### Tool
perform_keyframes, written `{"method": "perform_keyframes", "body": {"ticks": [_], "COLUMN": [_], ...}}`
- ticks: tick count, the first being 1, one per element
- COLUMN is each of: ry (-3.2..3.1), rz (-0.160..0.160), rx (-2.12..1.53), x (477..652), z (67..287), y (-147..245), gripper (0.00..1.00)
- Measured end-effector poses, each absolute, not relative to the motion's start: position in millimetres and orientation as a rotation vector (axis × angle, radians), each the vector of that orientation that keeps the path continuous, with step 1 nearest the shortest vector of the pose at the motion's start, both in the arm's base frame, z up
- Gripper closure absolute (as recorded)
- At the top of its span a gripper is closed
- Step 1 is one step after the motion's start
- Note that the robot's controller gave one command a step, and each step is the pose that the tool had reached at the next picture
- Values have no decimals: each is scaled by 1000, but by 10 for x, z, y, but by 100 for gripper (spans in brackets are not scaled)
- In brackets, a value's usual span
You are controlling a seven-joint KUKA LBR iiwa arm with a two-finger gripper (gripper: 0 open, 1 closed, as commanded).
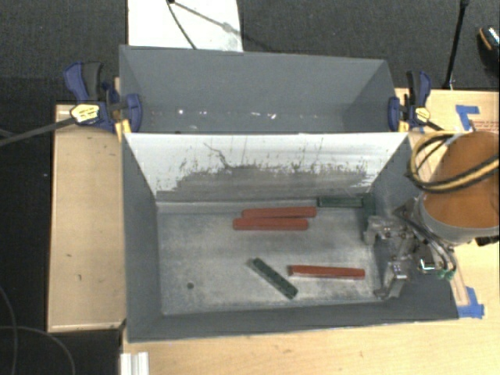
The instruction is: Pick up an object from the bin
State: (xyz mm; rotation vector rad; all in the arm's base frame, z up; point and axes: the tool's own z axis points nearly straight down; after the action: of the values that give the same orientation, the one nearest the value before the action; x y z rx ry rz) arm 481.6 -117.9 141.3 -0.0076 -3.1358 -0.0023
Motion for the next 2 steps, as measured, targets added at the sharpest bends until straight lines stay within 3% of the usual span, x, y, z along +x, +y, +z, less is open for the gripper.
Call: {"method": "perform_keyframes", "body": {"ticks": [1,2], "ry": [-3137,-3142], "rz": [-6,0], "rx": [85,88], "x": [5048,5057], "z": [663,703], "y": [-707,-743], "gripper": [0,100]}}
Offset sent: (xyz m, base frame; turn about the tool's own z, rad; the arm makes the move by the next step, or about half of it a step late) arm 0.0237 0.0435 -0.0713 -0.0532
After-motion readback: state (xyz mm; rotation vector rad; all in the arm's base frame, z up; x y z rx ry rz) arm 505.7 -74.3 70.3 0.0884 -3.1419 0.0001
